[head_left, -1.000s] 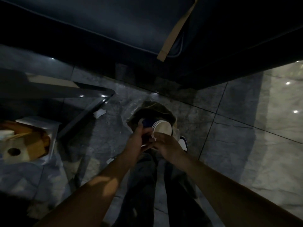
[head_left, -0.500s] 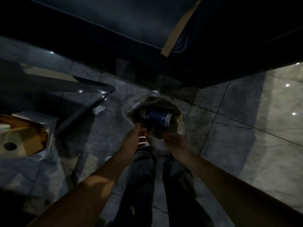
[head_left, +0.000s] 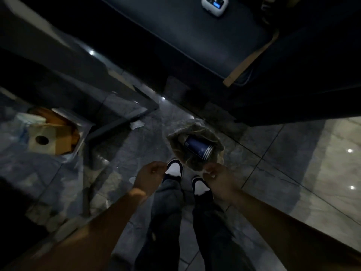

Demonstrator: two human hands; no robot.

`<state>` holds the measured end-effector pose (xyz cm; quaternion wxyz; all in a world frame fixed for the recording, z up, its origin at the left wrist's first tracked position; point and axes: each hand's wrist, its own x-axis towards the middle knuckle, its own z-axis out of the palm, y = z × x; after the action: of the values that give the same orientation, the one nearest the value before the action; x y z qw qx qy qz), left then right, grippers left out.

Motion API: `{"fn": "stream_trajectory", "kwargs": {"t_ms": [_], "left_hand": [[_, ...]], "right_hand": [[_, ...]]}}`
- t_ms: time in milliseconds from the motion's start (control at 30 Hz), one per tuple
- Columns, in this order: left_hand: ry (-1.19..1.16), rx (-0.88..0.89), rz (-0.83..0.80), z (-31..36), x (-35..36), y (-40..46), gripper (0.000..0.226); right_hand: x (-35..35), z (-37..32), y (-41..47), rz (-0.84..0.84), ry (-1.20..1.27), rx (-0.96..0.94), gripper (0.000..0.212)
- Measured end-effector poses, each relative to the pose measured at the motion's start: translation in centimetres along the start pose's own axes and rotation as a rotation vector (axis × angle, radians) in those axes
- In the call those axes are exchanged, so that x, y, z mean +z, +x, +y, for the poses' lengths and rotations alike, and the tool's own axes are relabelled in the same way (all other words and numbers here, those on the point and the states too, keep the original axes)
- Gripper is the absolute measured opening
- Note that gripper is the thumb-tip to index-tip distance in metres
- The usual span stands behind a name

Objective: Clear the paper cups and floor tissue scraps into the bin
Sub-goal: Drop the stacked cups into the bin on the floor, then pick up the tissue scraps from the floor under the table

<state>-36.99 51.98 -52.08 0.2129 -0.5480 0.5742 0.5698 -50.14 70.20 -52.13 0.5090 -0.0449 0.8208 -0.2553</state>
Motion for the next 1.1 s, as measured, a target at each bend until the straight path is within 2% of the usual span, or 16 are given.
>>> {"fn": "stream_trajectory", "kwargs": {"t_ms": [67, 167, 200, 300, 433, 567, 633, 700, 800, 867, 1033, 1100], "left_hand": [[-0.025, 0.015, 0.045, -1.7, 0.0, -1.4, 0.03], [-0.137, 0.029, 0.111, -4.5, 0.2, -3.6, 0.051], [-0.176, 0.01, 0.116, -5.3, 0.4, -4.7, 0.05], [-0.252, -0.099, 0.133, -7.8, 1.2, -8.2, 0.016], [-0.26, -0.07, 0.199, -12.2, 1.9, -11.3, 0.029], [-0.345, -0.134, 0.285, -18.1, 1.6, -12.4, 0.028], [-0.344, -0.158, 0.3, -20.1, 0.8, -12.5, 0.019], [-0.322, -0.168, 0.3, -22.2, -0.1, -12.5, 0.02], [-0.295, -0.201, 0.318, -25.8, -1.2, -12.1, 0.027], [-0.284, -0.216, 0.347, -27.9, -1.7, -11.9, 0.022], [-0.256, -0.175, 0.441, -31.9, -2.6, -10.3, 0.022], [-0.258, -0.156, 0.481, -33.2, -2.7, -9.3, 0.022]], "right_hand": [[-0.2, 0.0, -0.8, -0.02, -0.148, -0.095, 0.034], [-0.5, -0.2, -2.1, -0.059, -0.281, -0.155, 0.043], [-0.5, -0.3, -2.6, -0.075, -0.326, -0.167, 0.046], [0.2, -0.2, -3.8, -0.123, -0.504, -0.238, 0.048], [2.4, 0.4, -4.7, -0.188, -0.666, -0.321, 0.044], [6.1, 1.1, -4.8, -0.219, -0.818, -0.404, 0.054], [8.2, 1.1, -4.7, -0.261, -0.879, -0.423, 0.06], [10.5, 1.4, -4.4, -0.313, -0.96, -0.442, 0.058], [14.2, 2.2, -3.8, -0.292, -0.98, -0.536, 0.061], [16.3, 2.3, -3.5, -0.258, -0.984, -0.544, 0.063], [21.6, 2.6, -2.3, -0.324, -1.044, -0.627, 0.053], [23.5, 2.9, -1.1, -0.321, -1.06, -0.648, 0.055]]}}
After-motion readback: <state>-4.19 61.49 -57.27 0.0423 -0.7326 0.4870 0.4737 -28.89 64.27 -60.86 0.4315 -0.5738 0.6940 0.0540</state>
